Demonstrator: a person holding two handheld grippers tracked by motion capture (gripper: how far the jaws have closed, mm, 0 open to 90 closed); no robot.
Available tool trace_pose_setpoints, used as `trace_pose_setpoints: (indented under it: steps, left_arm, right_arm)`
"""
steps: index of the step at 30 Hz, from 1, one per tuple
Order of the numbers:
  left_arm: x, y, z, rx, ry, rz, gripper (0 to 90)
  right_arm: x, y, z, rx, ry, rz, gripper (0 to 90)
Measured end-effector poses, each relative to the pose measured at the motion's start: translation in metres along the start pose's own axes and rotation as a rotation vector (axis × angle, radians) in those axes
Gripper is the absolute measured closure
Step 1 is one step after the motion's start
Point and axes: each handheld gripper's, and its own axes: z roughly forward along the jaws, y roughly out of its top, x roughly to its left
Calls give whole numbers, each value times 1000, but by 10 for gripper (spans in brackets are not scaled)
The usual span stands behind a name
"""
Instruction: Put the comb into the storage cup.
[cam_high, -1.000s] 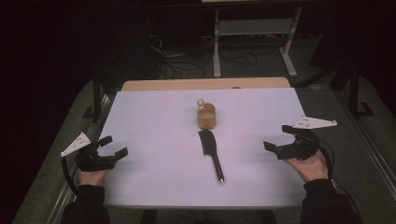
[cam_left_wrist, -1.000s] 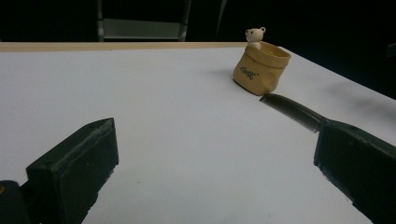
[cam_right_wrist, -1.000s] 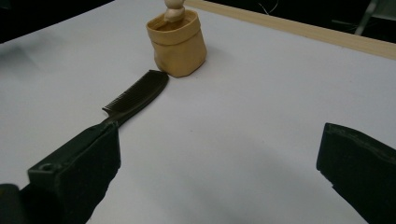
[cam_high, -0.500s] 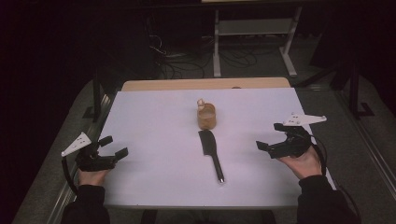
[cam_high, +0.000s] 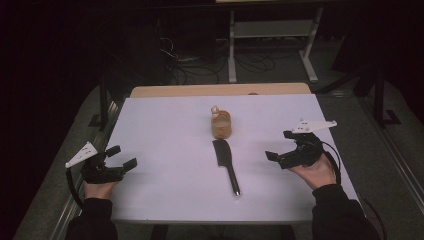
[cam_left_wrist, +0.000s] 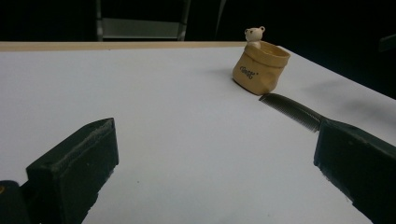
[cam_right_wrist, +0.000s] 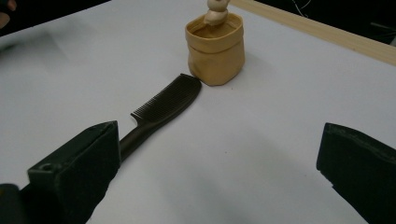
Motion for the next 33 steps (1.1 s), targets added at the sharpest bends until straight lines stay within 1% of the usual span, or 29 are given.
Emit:
trace_pose_setpoints:
  steps: [11, 14, 18, 33]
  left_arm:
    - [0, 0, 0, -1, 0, 1, 0]
    - [0, 0, 0, -4, 1, 3, 0]
    - [0, 0, 0, -3, 2, 4, 0]
    - [0, 0, 0, -3, 0, 5, 0]
  right_arm:
    - [10, 9, 13, 20, 32, -33, 0]
    - [13, 10, 16, 27, 40, -37, 0]
    - [16, 11, 21, 21, 56, -36, 0]
    - [30, 16, 40, 63, 96, -72, 0]
